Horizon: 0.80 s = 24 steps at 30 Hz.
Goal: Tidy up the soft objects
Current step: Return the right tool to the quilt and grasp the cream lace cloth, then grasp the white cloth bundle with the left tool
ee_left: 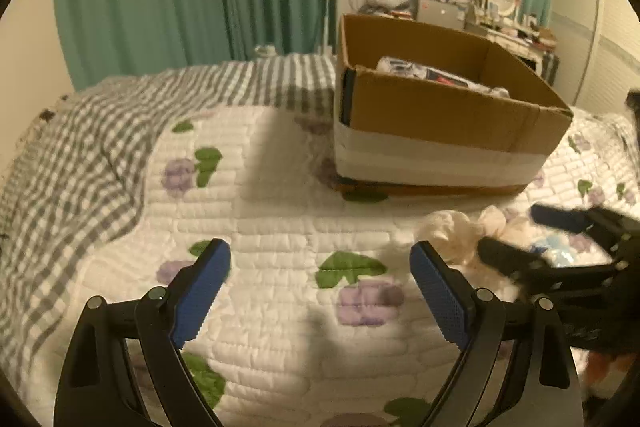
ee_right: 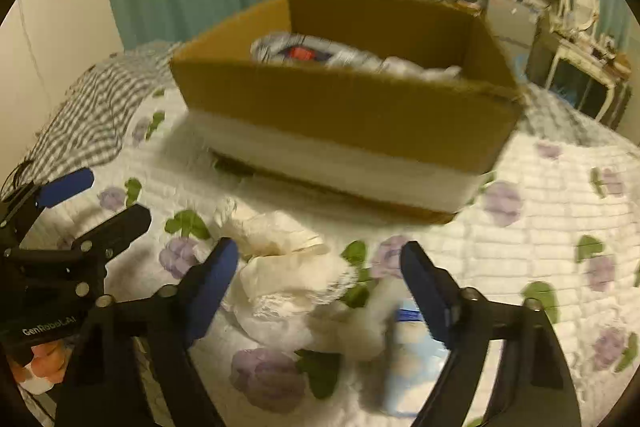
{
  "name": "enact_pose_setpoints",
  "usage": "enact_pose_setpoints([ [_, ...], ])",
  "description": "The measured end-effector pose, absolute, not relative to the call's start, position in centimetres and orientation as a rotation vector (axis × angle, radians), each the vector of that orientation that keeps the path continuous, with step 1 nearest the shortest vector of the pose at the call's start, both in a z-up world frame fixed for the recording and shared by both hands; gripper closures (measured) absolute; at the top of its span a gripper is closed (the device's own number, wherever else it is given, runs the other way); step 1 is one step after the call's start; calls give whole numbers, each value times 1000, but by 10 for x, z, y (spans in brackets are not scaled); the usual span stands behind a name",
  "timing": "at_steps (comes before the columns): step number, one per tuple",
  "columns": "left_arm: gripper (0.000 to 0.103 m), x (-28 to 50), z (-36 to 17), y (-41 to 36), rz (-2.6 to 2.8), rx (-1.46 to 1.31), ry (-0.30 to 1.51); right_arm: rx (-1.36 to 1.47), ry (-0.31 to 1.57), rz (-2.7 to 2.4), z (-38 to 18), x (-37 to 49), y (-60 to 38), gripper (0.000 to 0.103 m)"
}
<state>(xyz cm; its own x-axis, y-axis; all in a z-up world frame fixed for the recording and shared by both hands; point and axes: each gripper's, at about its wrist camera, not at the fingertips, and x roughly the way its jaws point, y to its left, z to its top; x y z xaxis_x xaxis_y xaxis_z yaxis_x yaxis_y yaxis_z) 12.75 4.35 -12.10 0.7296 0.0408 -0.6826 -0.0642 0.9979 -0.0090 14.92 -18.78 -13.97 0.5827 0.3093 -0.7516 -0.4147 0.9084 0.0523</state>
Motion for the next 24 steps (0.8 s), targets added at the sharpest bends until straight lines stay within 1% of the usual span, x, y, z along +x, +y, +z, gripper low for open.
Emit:
enact_pose_setpoints([
  [1,10,128,-121,44,51,-43,755,-134,862,432,-144,152,-186,31],
  [2,10,129,-122,45,45,-51,760,-130,884,447,-150,156,-183,42],
  [4,10,129,-124,43,43,-45,764,-128,912,460,-156,161,-179,56],
  [6,10,129,-125,39,34,-32,769,-126,944,484,-163,164,-174,65],
  [7,10,127,-125,37,27,-27,770,-126,947,495,-164,163,-173,73],
  [8,10,126,-125,36,19,-23,770,-129,940,498,-164,161,-172,76],
  [10,10,125,-124,32,0,-19,767,-113,913,504,-157,155,-175,81],
  [13,12,119,-122,23,-39,-26,772,-66,868,487,-142,145,-190,84],
  [16,12,117,-121,11,-102,-63,793,-52,824,448,-128,134,-208,84],
  [19,12,117,-126,-7,-134,-36,813,-47,795,390,-116,125,-232,84],
  [24,12,126,-144,-20,-150,-28,887,-10,794,358,-114,125,-253,84],
])
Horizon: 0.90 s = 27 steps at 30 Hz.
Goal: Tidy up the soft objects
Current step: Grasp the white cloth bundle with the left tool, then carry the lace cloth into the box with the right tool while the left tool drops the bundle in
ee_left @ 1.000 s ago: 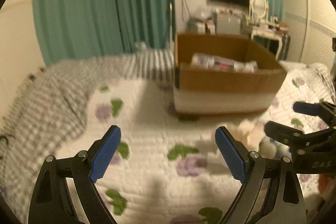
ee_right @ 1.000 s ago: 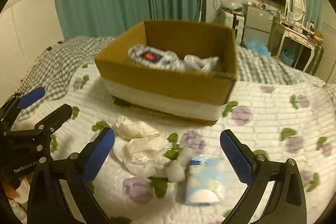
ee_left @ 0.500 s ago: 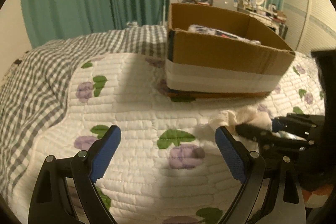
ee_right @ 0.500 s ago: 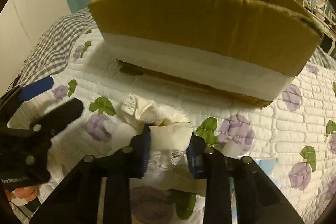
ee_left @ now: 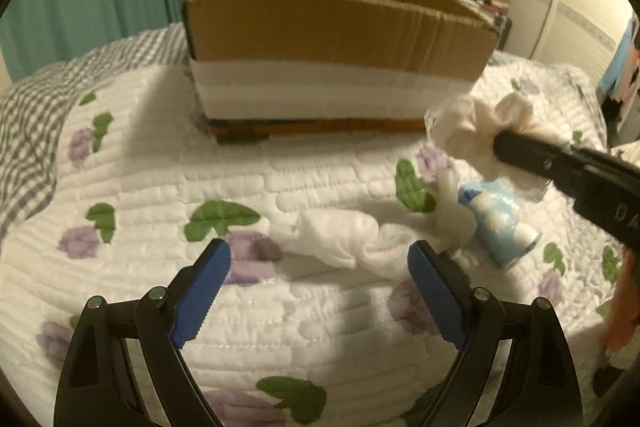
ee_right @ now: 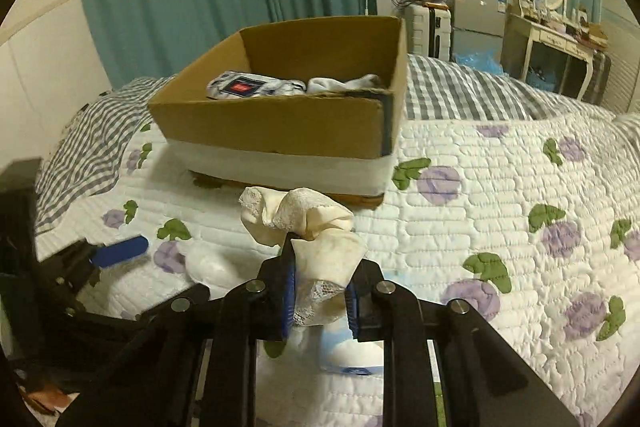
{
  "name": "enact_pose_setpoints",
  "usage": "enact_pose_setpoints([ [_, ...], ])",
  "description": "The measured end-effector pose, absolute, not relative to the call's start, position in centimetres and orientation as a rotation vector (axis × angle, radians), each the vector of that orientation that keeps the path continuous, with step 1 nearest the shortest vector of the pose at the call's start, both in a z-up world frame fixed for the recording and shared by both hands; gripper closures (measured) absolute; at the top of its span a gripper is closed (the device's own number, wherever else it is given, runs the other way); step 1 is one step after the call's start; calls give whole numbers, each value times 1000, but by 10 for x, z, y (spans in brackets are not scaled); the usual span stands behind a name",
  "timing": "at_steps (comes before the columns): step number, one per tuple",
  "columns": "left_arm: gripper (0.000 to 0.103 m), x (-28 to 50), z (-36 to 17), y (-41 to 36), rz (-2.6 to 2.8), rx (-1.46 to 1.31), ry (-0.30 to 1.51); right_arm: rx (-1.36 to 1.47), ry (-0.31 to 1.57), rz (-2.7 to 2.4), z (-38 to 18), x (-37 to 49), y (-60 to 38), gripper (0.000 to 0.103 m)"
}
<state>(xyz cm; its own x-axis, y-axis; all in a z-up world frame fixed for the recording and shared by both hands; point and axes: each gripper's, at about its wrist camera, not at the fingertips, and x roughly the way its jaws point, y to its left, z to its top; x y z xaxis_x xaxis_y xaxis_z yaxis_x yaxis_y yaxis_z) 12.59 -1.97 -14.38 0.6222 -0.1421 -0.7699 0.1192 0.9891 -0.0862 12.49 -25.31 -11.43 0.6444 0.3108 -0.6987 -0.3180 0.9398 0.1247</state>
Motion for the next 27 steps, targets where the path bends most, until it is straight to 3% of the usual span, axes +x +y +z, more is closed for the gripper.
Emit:
enact_pose_setpoints([
  [5,22,141,-151,-28,-195,-35,903,-39,812,349,-122,131,-246,84],
  [6,28,144,-153,-30,-204,-32,909,-48,814,348,-123,132,-244,84],
  [7,45,148,-157,-34,-215,-24,918,-53,816,348,-124,132,-243,84],
  [8,53,152,-162,-38,-226,-11,934,-56,819,348,-125,133,-242,84],
  [12,66,151,-167,-41,-256,6,957,-51,821,343,-126,132,-244,84],
  [19,68,125,-145,-25,-299,-38,893,-37,801,340,-118,121,-248,84],
  [27,68,90,-83,-5,-255,-29,766,-29,726,336,-80,88,-252,84],
])
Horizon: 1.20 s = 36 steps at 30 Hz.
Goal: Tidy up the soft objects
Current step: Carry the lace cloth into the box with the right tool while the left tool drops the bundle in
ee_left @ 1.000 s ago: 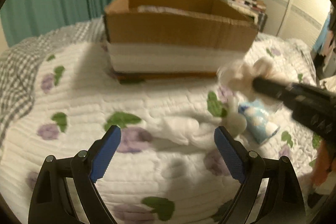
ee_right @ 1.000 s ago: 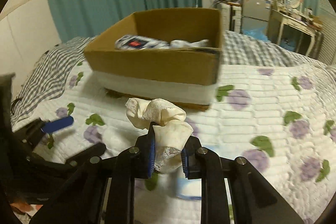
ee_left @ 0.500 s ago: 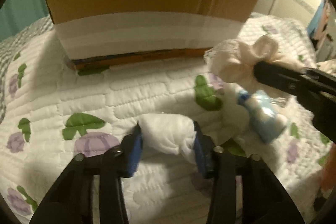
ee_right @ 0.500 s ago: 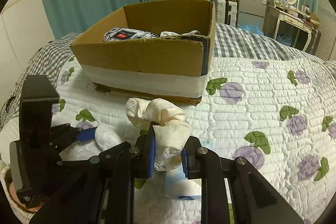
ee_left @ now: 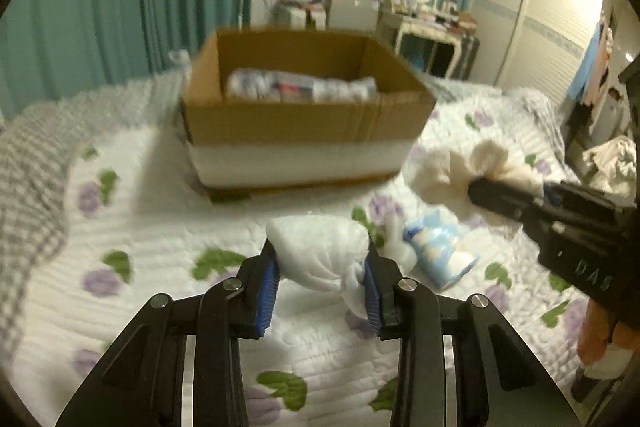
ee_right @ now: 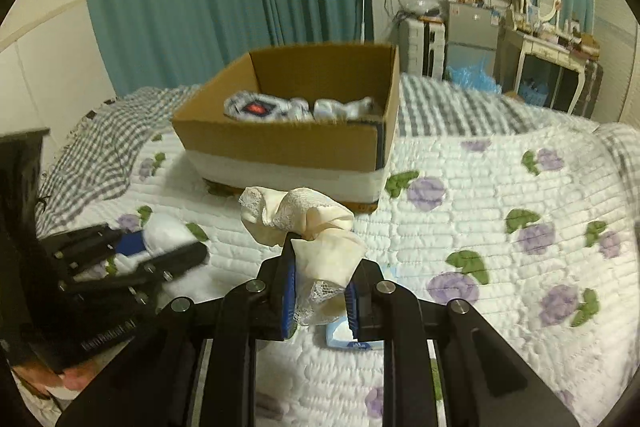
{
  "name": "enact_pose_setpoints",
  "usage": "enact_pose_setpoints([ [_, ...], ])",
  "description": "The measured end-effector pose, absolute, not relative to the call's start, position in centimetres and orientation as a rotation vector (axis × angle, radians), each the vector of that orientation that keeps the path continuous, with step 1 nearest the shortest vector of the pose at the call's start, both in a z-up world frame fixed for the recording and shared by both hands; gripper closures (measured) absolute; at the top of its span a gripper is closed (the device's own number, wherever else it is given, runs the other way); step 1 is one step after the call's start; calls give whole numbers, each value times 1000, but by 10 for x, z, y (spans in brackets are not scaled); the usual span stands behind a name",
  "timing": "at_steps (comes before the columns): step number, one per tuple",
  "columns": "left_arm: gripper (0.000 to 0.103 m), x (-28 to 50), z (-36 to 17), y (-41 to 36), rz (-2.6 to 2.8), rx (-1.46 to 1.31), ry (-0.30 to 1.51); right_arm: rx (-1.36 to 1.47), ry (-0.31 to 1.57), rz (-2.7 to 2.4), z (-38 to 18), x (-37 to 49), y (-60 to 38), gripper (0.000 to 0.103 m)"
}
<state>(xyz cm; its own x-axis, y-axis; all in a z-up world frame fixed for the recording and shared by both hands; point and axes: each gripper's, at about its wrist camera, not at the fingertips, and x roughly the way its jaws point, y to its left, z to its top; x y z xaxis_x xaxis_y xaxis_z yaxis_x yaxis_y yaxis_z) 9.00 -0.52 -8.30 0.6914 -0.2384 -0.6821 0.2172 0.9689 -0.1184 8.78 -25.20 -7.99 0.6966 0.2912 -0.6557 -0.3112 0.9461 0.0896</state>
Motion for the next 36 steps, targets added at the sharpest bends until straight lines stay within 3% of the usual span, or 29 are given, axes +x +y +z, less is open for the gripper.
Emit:
enact_pose_setpoints([
  [17,67,109,31,-9,-216,79,533,-85,557,326,24,94,-240,84],
  [25,67,179,28,-4,-192,91,540,-82,540,335,40,162,-225,84],
  [31,61,239,5,-2,-195,81,566,-79,590,343,17,229,-210,84],
  [34,48,260,-11,-5,-198,102,568,-67,626,351,-3,259,-207,84],
  [36,45,271,-22,-7,-186,110,567,-67,644,352,-17,275,-206,84],
])
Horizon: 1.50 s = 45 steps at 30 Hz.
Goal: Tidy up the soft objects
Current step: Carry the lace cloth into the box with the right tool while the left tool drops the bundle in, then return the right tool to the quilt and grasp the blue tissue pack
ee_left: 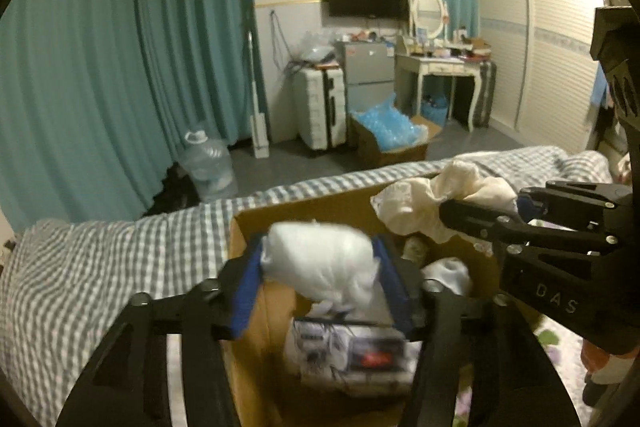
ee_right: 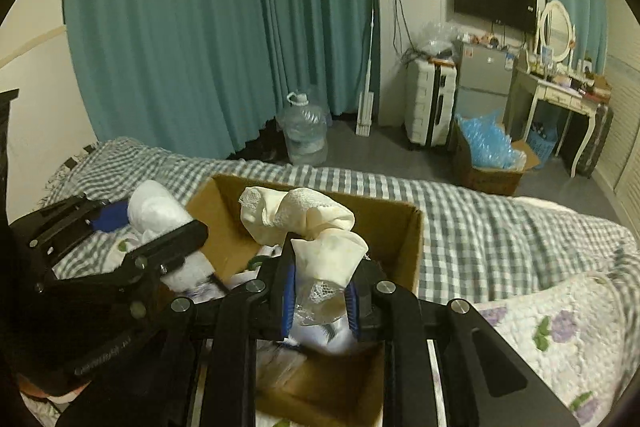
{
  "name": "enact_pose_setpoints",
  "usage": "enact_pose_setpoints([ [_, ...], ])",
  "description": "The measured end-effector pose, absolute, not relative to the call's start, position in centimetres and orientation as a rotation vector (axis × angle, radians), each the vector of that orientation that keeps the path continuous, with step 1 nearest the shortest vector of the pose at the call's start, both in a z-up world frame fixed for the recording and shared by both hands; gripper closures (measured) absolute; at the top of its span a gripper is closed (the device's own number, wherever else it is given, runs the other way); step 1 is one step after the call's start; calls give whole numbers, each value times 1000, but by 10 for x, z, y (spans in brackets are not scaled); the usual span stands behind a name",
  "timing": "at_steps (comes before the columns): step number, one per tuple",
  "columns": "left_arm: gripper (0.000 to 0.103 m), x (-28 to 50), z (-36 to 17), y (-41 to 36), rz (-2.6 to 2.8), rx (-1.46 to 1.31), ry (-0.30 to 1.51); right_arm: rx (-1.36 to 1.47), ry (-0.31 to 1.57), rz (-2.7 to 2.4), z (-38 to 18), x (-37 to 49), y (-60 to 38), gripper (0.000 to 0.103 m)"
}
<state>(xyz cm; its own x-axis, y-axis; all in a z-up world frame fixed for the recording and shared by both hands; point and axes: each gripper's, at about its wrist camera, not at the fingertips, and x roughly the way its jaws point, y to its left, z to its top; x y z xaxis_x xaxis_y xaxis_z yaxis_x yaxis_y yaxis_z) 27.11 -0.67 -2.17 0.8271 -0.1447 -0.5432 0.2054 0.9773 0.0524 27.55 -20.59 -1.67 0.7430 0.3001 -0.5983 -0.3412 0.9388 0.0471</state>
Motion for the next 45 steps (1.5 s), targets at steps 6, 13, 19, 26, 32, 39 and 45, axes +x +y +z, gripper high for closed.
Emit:
enact_pose_setpoints([
  [6,21,291,-43,2,-151,94,595,-46,672,327,-48,301,-211,53],
  [13,18,278,-21,16,-98,34,555,21,611,293,-28,292,-234,15],
  [19,18,239,21,13,-74,32,495,12,538,271,28,251,-243,6],
  [26,15,163,84,3,-85,48,413,-46,416,260,106,162,-252,2],
  [32,10,101,107,-1,-97,60,359,-75,389,257,130,99,-263,2],
  [39,10,65,83,-6,-84,52,366,-134,428,254,102,55,-268,2],
  [45,10,62,26,-10,-84,7,454,-125,539,269,31,54,-272,2],
])
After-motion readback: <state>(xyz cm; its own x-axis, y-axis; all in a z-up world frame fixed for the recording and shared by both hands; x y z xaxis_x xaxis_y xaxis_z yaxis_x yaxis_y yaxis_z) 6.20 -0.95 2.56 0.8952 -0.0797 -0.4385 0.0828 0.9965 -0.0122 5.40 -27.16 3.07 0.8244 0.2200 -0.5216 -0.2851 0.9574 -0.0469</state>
